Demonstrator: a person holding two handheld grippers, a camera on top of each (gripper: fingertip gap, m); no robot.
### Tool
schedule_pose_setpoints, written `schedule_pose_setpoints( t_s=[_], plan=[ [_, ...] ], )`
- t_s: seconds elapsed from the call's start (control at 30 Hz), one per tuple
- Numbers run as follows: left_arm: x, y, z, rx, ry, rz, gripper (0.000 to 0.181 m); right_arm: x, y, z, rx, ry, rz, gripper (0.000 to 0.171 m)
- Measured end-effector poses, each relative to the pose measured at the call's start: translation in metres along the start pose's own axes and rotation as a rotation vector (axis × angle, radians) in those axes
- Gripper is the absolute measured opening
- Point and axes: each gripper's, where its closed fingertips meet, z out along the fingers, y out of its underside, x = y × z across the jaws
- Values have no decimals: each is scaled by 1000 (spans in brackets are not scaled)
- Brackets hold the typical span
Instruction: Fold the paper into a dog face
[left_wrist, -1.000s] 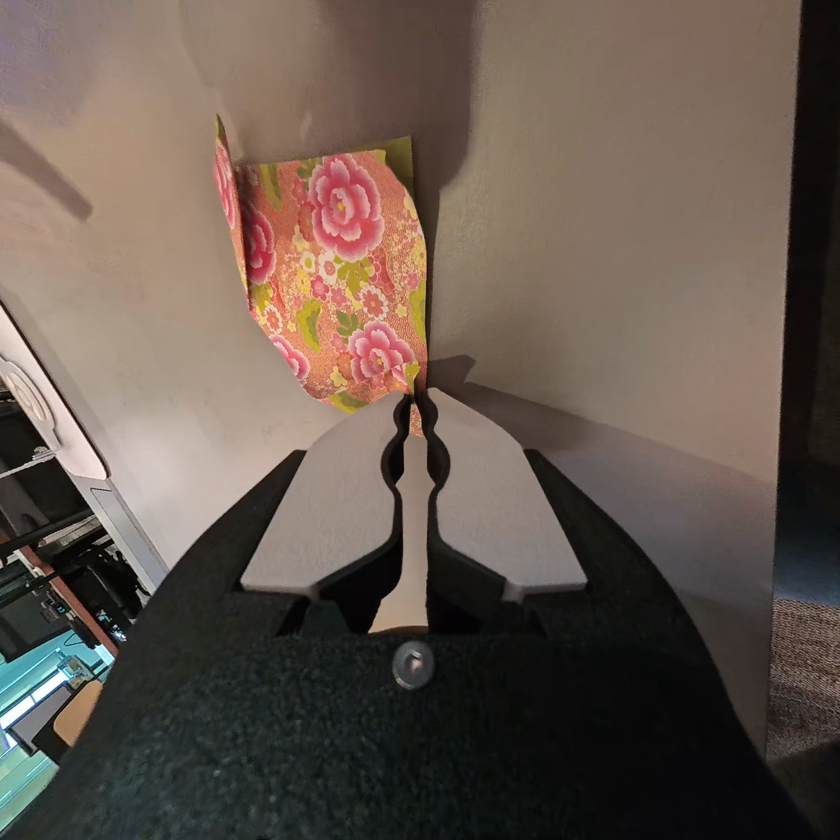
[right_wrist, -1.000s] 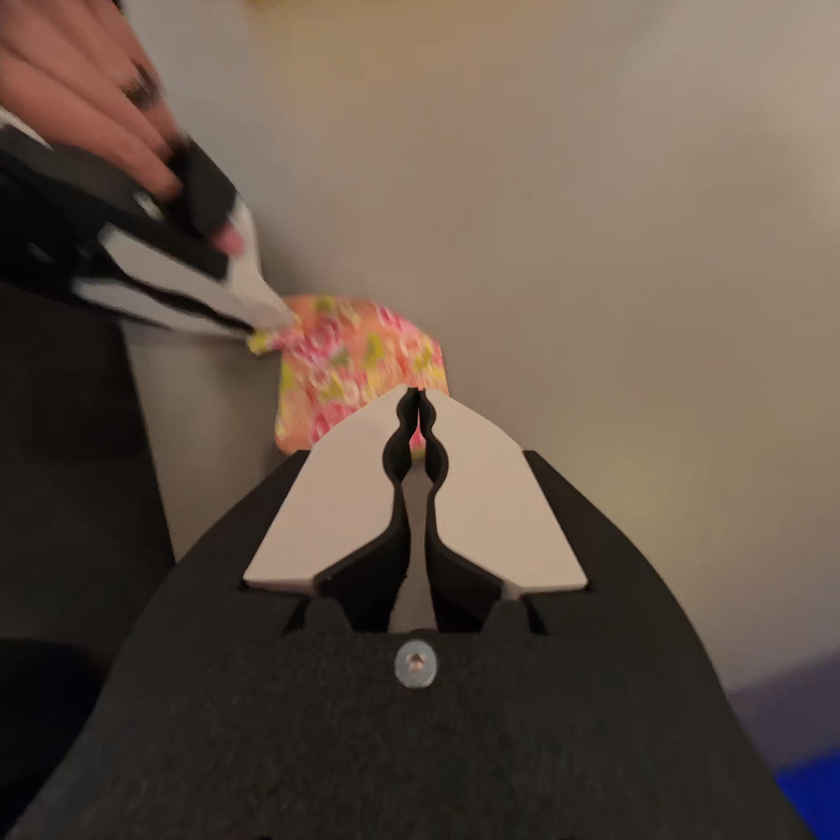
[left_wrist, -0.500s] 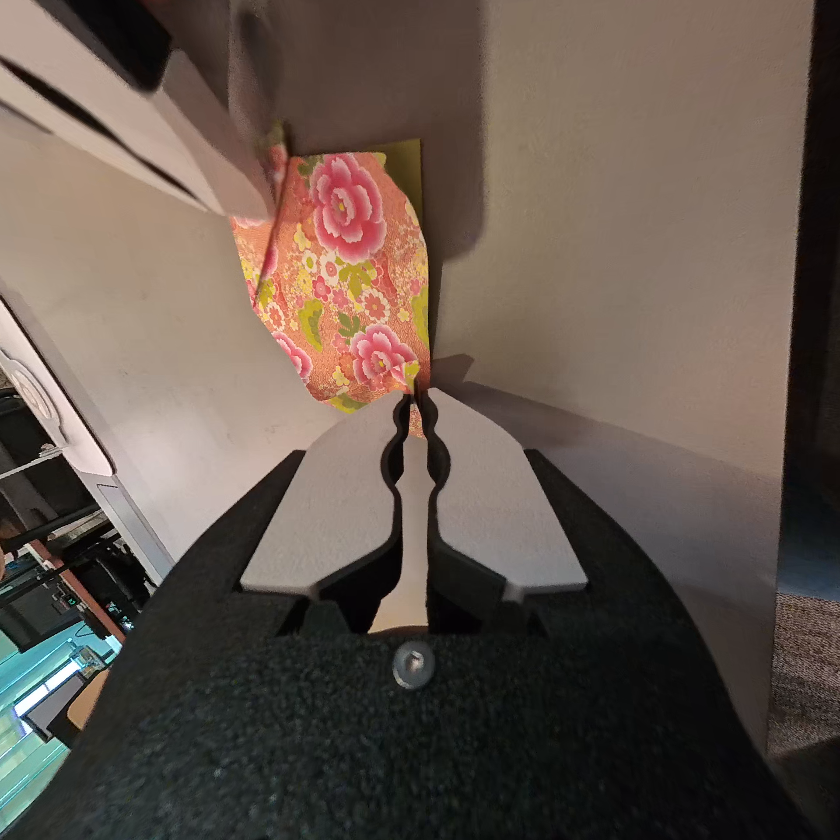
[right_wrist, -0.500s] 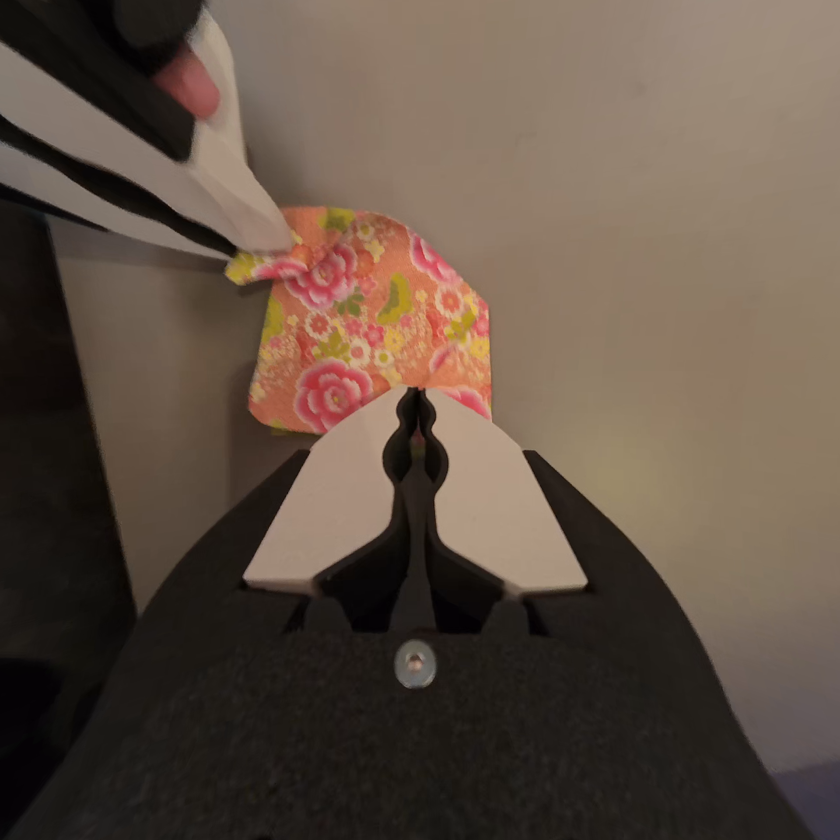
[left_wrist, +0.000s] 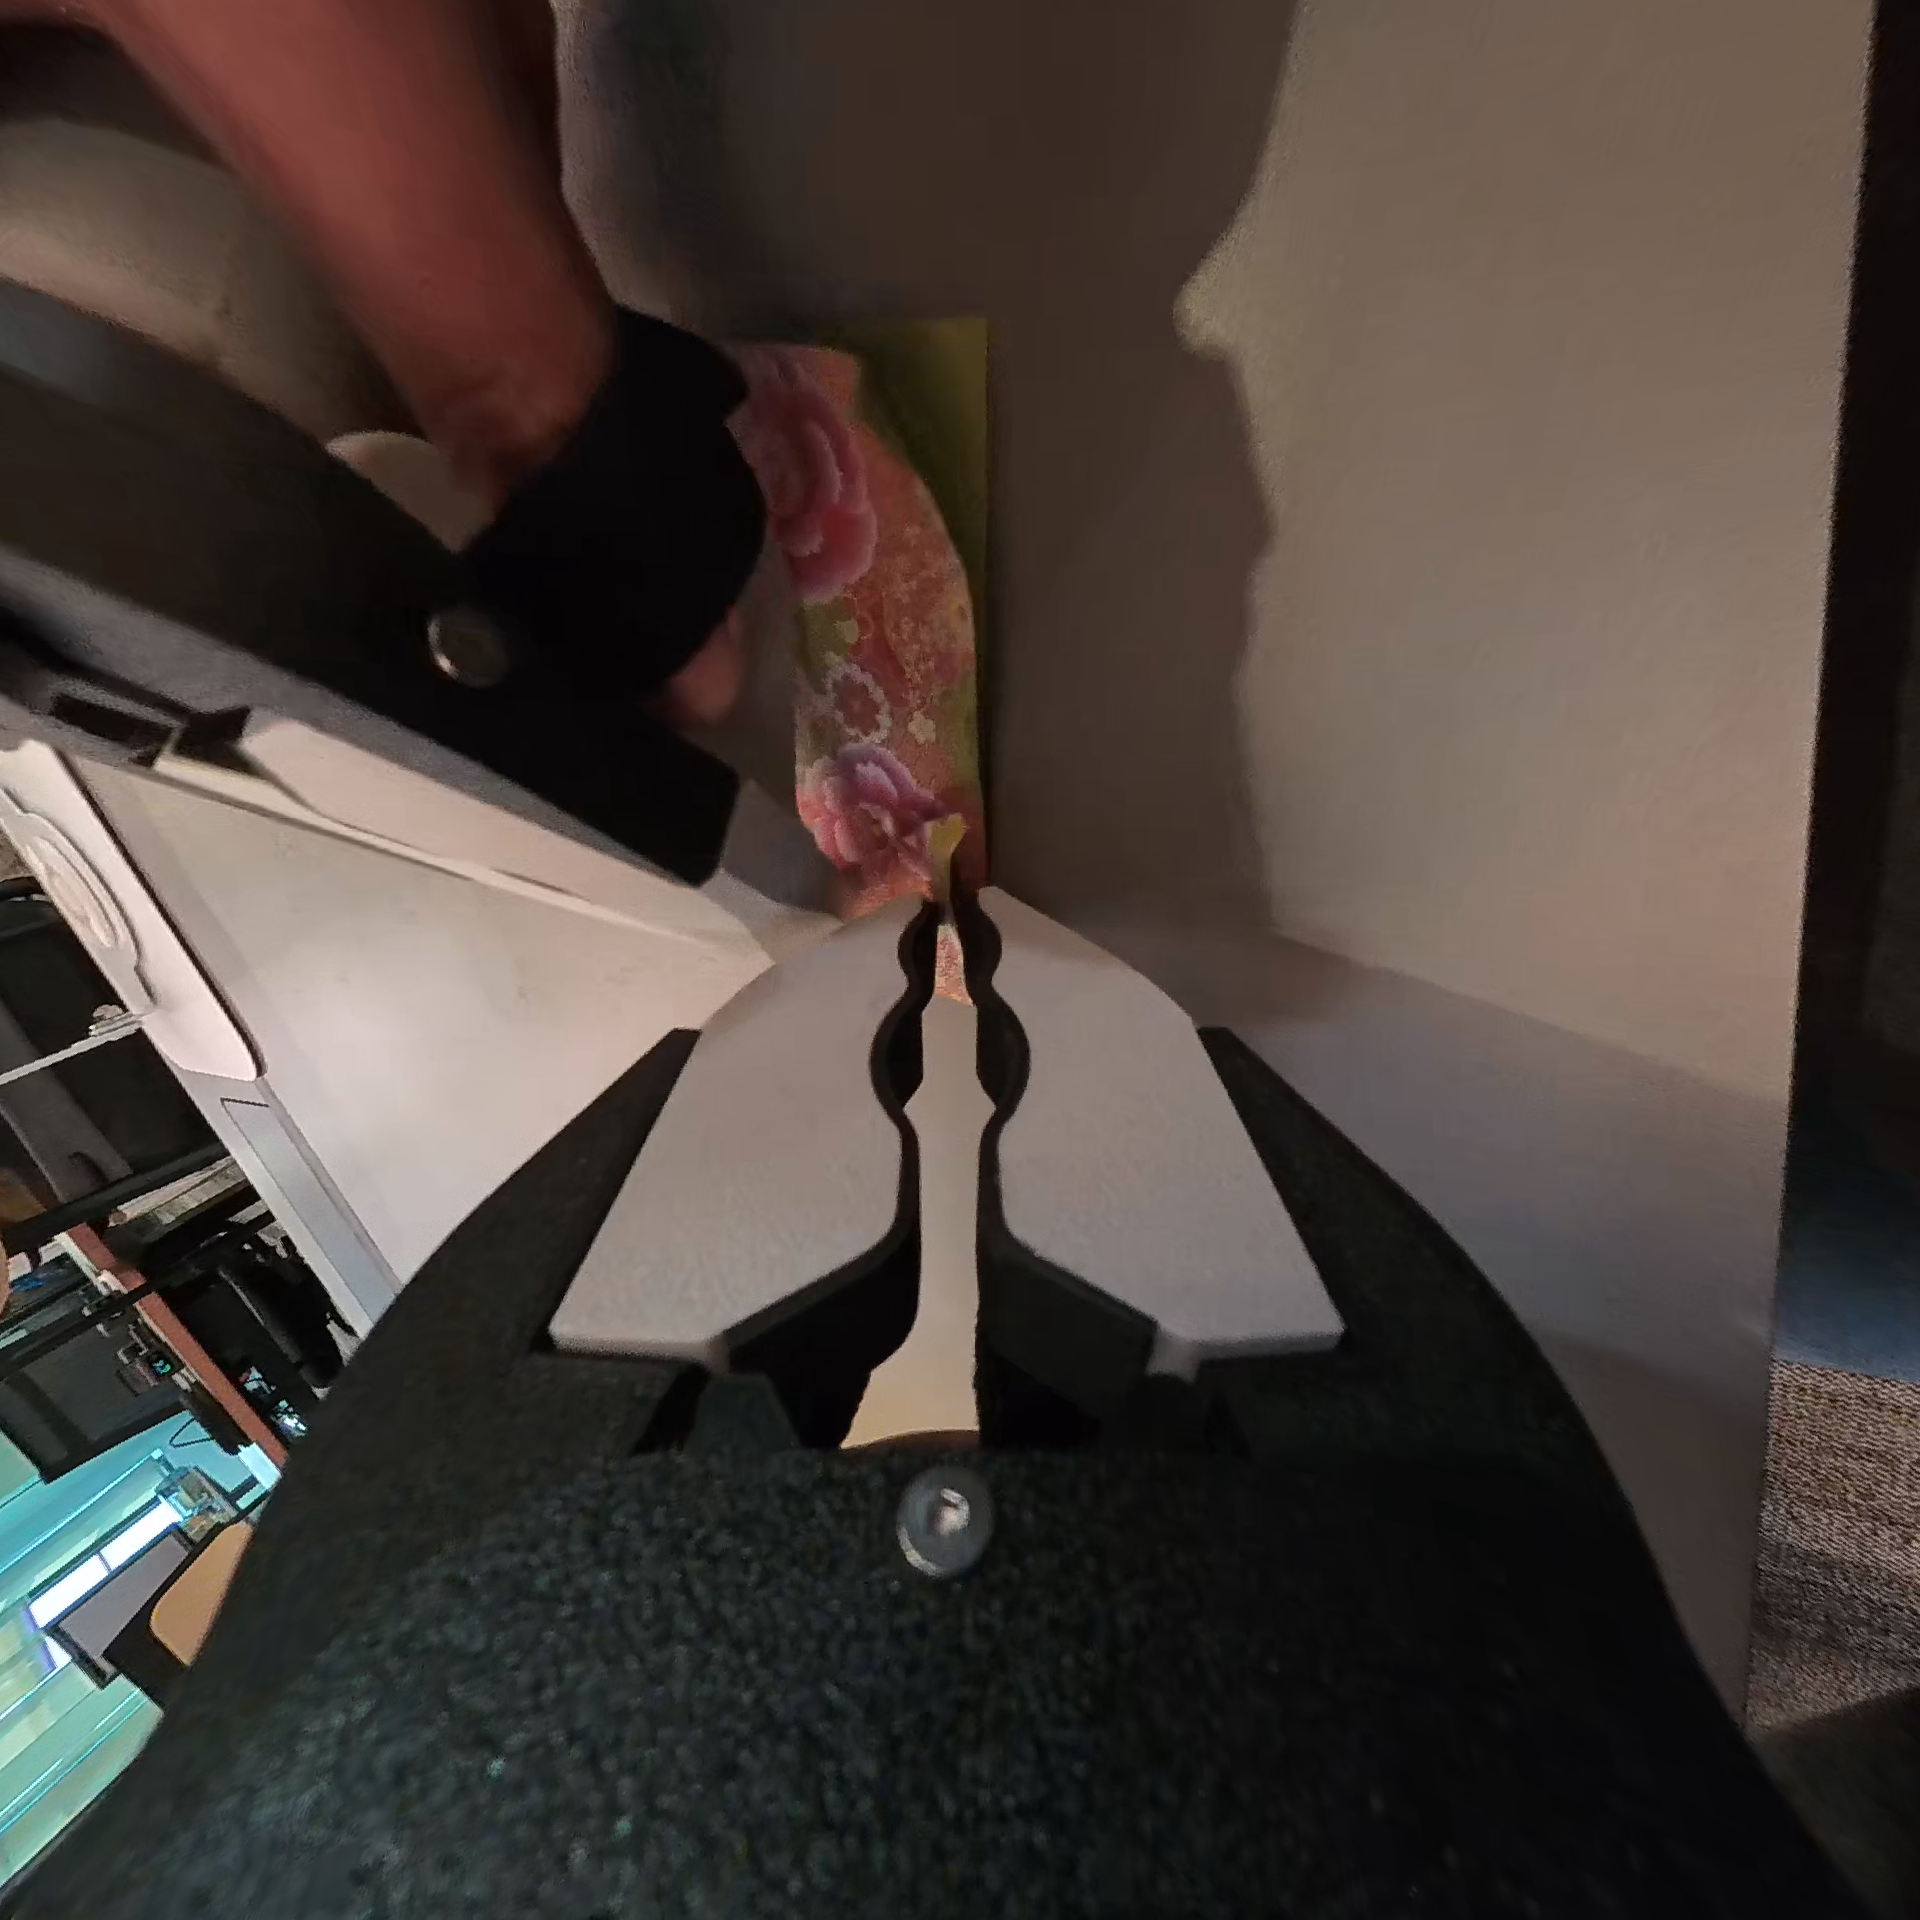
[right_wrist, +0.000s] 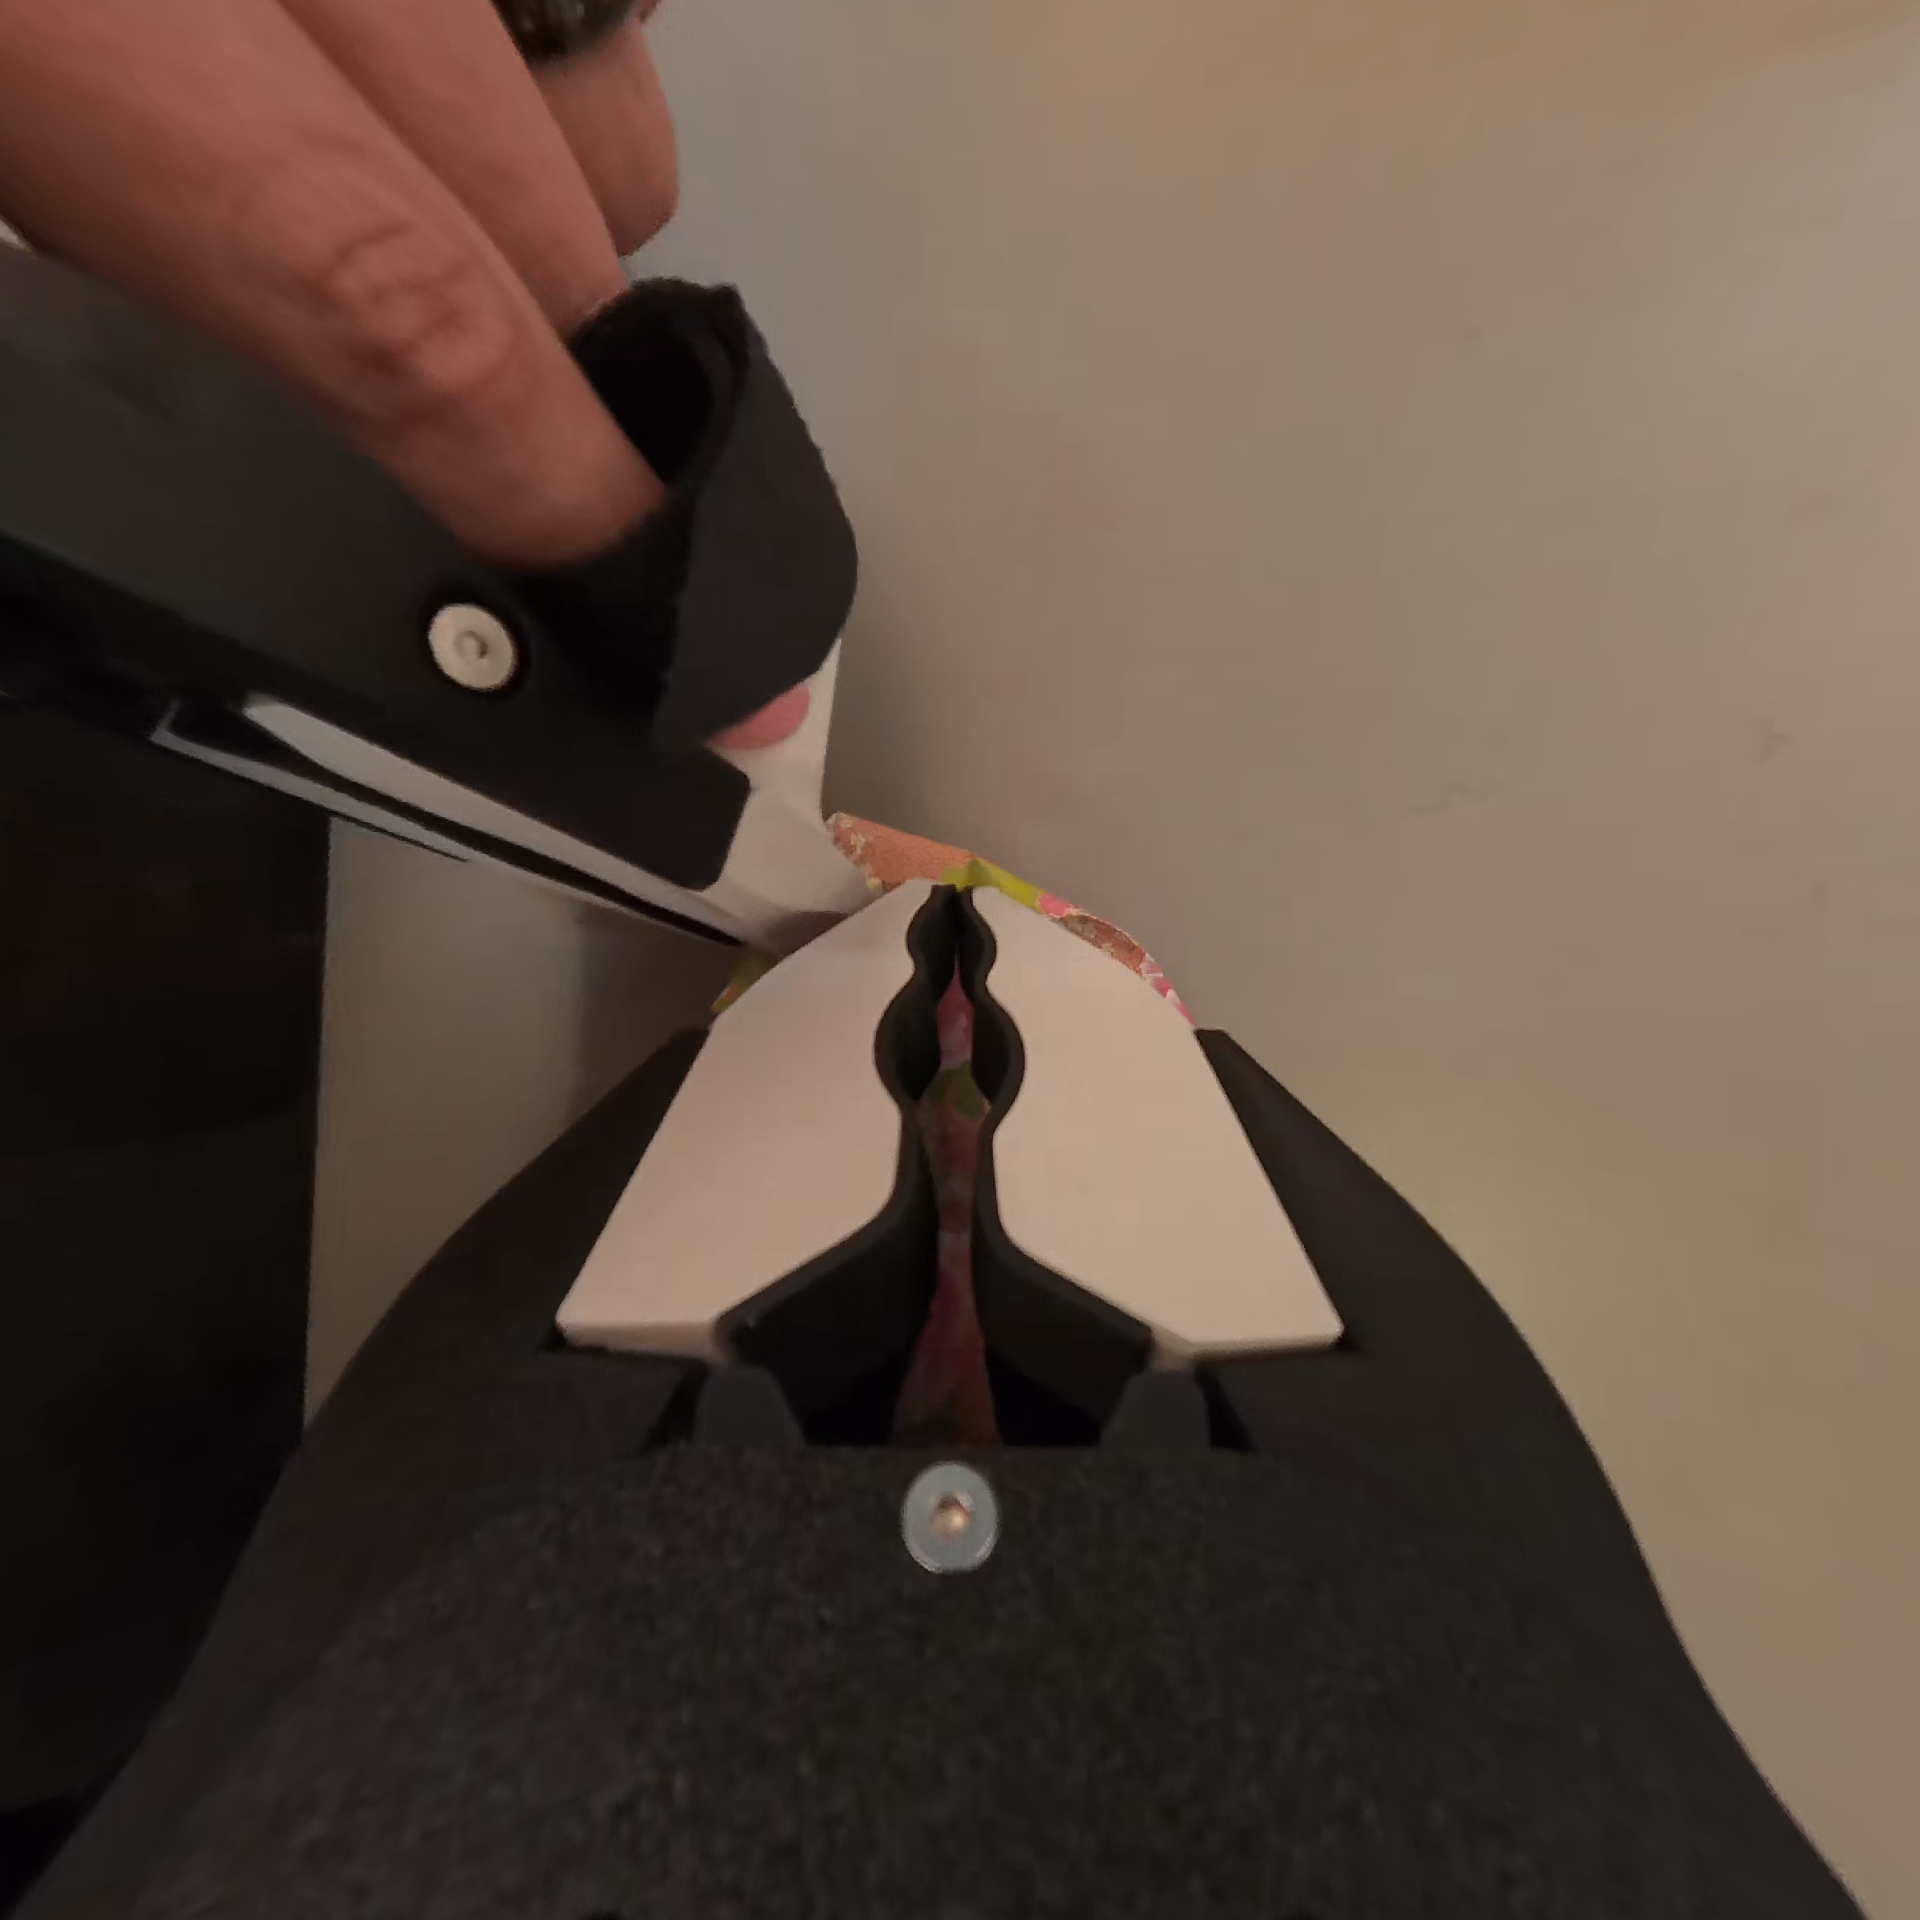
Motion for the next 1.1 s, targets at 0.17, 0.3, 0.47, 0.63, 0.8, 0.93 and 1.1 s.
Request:
schedule_pose_setpoints(
  t_s=[0.17,0.3,0.47,0.63,0.8,0.93,1.1],
  plan=[
    [-1,-1,1,-1,-2,-1,4,5,4,5,-29,31,-5,0],
    [-2,-2,1,-4,-11,-4,4,6,3,5,-16,51,-16,0],
    [-1,-4,-1,4,-24,-51,7,6,4,5,-11,58,4,0],
    [8,-2,-11,52,-12,-225,21,6,4,5,-3,61,2,0],
    [7,6,-28,218,32,-635,18,6,4,5,-3,68,-2,0],
    [-11,8,-28,345,72,-977,9,6,4,5,-2,79,1,0],
    [-26,-4,-18,410,73,-1147,0,6,4,5,0,86,9,0]
  ],
)
